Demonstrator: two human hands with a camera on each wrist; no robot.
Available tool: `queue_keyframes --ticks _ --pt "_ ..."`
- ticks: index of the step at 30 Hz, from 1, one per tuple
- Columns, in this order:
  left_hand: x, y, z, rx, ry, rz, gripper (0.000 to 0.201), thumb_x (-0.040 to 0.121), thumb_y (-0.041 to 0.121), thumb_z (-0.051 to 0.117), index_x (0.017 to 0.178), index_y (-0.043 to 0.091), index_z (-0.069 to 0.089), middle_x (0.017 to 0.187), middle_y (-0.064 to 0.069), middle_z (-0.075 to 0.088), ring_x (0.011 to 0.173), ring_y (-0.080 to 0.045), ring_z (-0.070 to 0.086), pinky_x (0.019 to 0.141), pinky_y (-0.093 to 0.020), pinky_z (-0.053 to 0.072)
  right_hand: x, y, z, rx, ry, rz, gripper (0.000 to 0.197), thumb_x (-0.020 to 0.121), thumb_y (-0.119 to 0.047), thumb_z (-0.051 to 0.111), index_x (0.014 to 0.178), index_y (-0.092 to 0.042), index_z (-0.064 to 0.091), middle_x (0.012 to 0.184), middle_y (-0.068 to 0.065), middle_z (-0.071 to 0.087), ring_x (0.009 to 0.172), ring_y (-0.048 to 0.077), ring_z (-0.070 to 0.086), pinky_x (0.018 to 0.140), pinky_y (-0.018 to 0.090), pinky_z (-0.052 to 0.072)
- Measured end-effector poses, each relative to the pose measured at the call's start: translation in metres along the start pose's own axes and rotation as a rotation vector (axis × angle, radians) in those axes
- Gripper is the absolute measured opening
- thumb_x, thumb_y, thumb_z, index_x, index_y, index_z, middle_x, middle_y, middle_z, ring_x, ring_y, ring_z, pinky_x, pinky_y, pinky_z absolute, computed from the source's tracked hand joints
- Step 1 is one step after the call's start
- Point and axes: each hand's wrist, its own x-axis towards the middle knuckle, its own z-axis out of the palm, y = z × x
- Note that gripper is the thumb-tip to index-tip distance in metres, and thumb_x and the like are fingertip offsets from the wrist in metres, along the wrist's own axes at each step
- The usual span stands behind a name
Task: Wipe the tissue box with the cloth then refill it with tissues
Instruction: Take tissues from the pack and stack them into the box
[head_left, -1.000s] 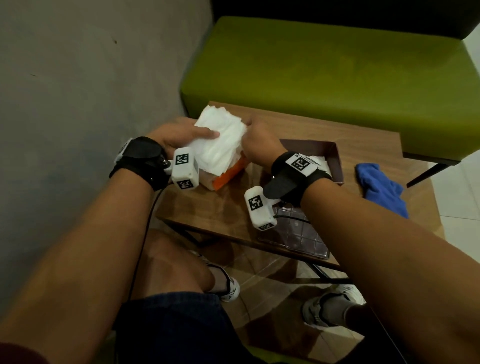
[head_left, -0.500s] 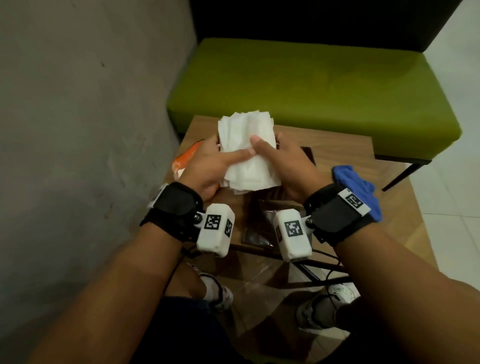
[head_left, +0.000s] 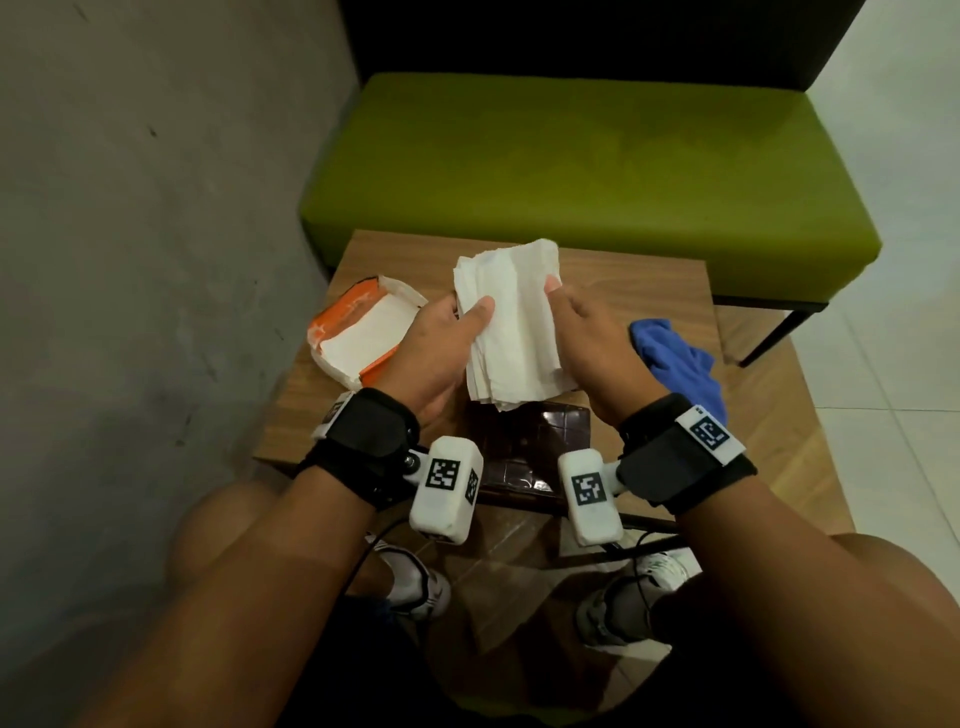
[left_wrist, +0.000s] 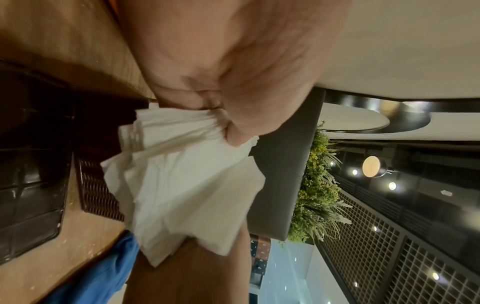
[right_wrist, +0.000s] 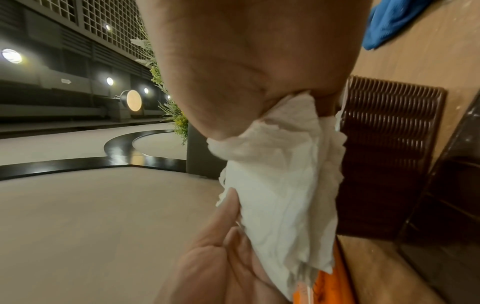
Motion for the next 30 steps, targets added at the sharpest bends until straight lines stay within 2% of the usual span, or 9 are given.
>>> queue_keyframes --ticks 4,9,13,16,18,21,24,28,30 --pt "0.001 -0.002 0.002 0.021 0.043 0.035 0.021 0.114 0.015 0.053 0.132 0.016 0.065 0.132 -0.007 0.075 0.123 -0.024 0.073 0.109 -0.049 0.058 -0.005 0.002 -0.003 0.094 0.093 -0.007 0.032 0.106 -0.066 0.039 0.100 -0.039 0.056 0.107 -0.017 0.065 0.104 0.006 0.064 0.097 0.041 0.056" --pt "0.001 -0.003 0.003 0.023 0.092 0.048 0.022 0.113 0.015 0.054 0.133 0.016 0.063 0.133 -0.007 0.074 0.123 -0.024 0.073 0.109 -0.050 0.058 -0.004 0.014 -0.002 0.026 0.256 -0.153 0.027 0.107 -0.045 0.055 0.114 -0.019 0.054 0.106 -0.007 0.062 0.092 0.006 0.060 0.084 0.033 0.051" --pt "-0.002 -0.001 0.003 0.054 0.117 0.063 0.020 0.113 0.016 0.054 0.131 0.019 0.062 0.132 -0.005 0.073 0.120 -0.022 0.072 0.105 -0.049 0.060 -0.002 0.013 -0.002 -0.072 0.411 -0.311 0.031 0.102 -0.051 0.056 0.098 -0.021 0.055 0.102 0.003 0.064 0.091 0.018 0.060 0.085 0.044 0.055" --pt "-0.003 0.000 0.004 0.078 0.124 0.093 0.021 0.113 0.015 0.054 0.133 0.018 0.061 0.130 -0.006 0.074 0.118 -0.022 0.073 0.102 -0.046 0.062 -0.003 0.006 -0.001 -0.220 0.300 -0.325 0.033 0.095 -0.055 0.067 0.092 -0.023 0.058 0.094 -0.001 0.065 0.083 0.014 0.059 0.074 0.034 0.051" --pt "-0.004 0.000 0.003 0.072 0.125 0.093 0.023 0.113 0.015 0.055 0.134 0.016 0.062 0.130 -0.006 0.074 0.118 -0.022 0.073 0.102 -0.045 0.062 0.000 0.008 -0.002 -0.289 0.234 -0.286 0.025 0.093 -0.039 0.073 0.087 -0.020 0.058 0.083 -0.004 0.061 0.076 0.014 0.055 0.072 0.039 0.050" --pt "-0.006 0.001 0.000 0.046 0.134 0.076 0.025 0.113 0.015 0.055 0.136 0.016 0.062 0.133 -0.005 0.073 0.121 -0.022 0.072 0.103 -0.044 0.061 0.004 0.009 -0.010 -0.152 0.220 -0.171 0.024 0.091 -0.027 0.073 0.077 -0.023 0.054 0.074 -0.006 0.054 0.072 0.015 0.051 0.071 0.048 0.050" --pt "-0.007 0.003 -0.004 0.031 0.136 0.052 0.029 0.114 0.014 0.053 0.142 0.015 0.060 0.134 -0.004 0.073 0.121 -0.020 0.072 0.095 -0.036 0.062 0.002 0.006 -0.017 0.036 0.201 -0.109 0.024 0.092 -0.017 0.074 0.079 -0.023 0.055 0.081 0.000 0.057 0.077 0.017 0.054 0.072 0.040 0.047" --pt "-0.009 0.004 -0.003 0.048 0.151 0.051 0.031 0.114 0.014 0.052 0.144 0.015 0.058 0.131 -0.002 0.072 0.115 -0.016 0.073 0.086 -0.029 0.064 0.001 -0.002 -0.014 -0.032 0.247 -0.229 0.021 0.090 -0.017 0.072 0.081 -0.025 0.056 0.078 -0.006 0.057 0.073 0.012 0.054 0.071 0.040 0.050" --pt "-0.008 0.003 -0.001 0.073 0.162 0.054 0.031 0.113 0.015 0.054 0.144 0.014 0.059 0.130 -0.003 0.073 0.115 -0.018 0.073 0.090 -0.034 0.064 -0.001 -0.007 -0.006 -0.151 0.245 -0.334 0.017 0.089 -0.018 0.072 0.085 -0.023 0.057 0.078 -0.008 0.057 0.071 0.010 0.053 0.071 0.039 0.050"
